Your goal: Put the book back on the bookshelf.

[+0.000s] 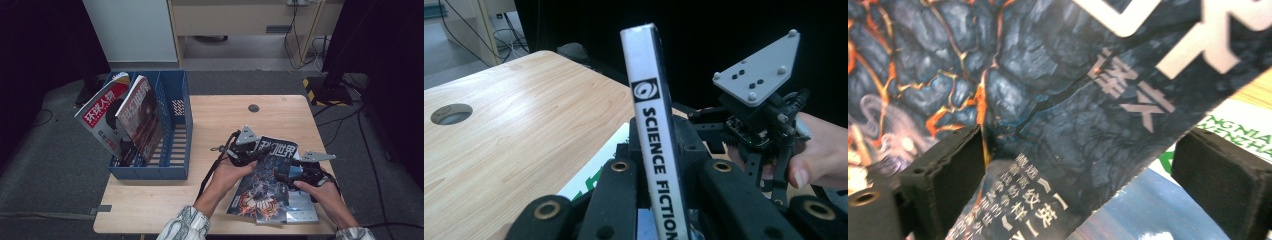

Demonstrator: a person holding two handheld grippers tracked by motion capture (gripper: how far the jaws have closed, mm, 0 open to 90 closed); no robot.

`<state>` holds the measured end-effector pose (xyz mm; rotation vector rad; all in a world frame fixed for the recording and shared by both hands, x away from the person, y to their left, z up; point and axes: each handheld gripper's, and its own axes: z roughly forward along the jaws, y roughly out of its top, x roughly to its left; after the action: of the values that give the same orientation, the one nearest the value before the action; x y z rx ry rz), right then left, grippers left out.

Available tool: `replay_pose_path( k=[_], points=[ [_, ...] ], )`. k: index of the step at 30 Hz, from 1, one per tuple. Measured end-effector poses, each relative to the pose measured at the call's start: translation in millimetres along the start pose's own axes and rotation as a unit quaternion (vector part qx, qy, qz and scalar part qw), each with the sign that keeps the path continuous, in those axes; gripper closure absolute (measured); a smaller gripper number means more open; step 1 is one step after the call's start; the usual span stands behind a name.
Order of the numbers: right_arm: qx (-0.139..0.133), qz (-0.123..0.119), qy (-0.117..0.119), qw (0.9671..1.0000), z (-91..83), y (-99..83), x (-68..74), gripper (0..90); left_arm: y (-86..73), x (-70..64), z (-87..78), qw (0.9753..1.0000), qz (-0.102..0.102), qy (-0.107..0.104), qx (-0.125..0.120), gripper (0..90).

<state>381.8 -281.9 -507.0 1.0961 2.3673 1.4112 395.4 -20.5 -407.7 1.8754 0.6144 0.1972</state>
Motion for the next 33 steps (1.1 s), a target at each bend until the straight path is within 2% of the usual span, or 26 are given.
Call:
replay_pose_path(
  k=[2, 3, 5, 10, 16, 18, 19, 20, 21, 33],
  points=[
    [0.002, -0.003, 0.005, 1.0, 0.2, 0.2, -0.3, 10.2, 0.4, 0.1, 0.0, 1.0, 0.001, -0.001, 0.0, 81.9],
    [-0.004, -0.008, 0.023, 0.9997, 1.0, 0.0, -0.6, 15.9, 0.9, 0.2, 0.0, 1.0, 0.001, -0.001, 0.0, 82.0],
    [-0.005, -0.01, 0.034, 0.9994, 1.8, -0.2, -0.1, 20.8, 1.6, -0.1, -0.1, 1.0, 0.003, -0.005, -0.001, 82.0],
    [-0.006, -0.011, 0.039, 0.9992, 2.8, -0.1, 0.1, 22.5, 2.4, -0.4, -1.1, 0.9999, 0.006, -0.01, -0.003, 82.2],
    [-0.018, -0.011, 0.033, 0.9993, -6.6, 6.7, -1.4, 38.3, 4.5, 2.2, -6.6, 0.9997, 0.007, -0.012, -0.019, 82.5],
    [-0.02, -0.016, 0.027, 0.9993, -9.3, 9.2, -0.1, 41.4, 5.3, 3.9, -9.1, 0.9997, 0.009, -0.008, -0.022, 82.5],
    [-0.023, -0.026, 0.02, 0.9992, -13.3, 12.9, 1.5, 46.4, 6.0, 5.5, -11.7, 0.9996, 0.009, -0.005, -0.025, 82.6],
    [-0.023, -0.026, 0.02, 0.9992, -13.3, 12.9, 1.5, 46.4, 6.0, 5.5, -11.7, 0.9996, 0.009, -0.005, -0.025, 82.6],
    [-0.03, -0.03, 0.016, 0.999, -17.3, 16.1, 2.4, 51.7, 6.6, 6.1, -13.5, 0.9996, 0.01, -0.004, -0.027, 82.6],
    [-0.049, -0.058, -0.006, 0.9971, -33.0, 38.6, 7.8, 69.7, 15.1, 7.2, -26.5, 0.9983, 0.024, 0.003, -0.053, 82.6]
  ],
)
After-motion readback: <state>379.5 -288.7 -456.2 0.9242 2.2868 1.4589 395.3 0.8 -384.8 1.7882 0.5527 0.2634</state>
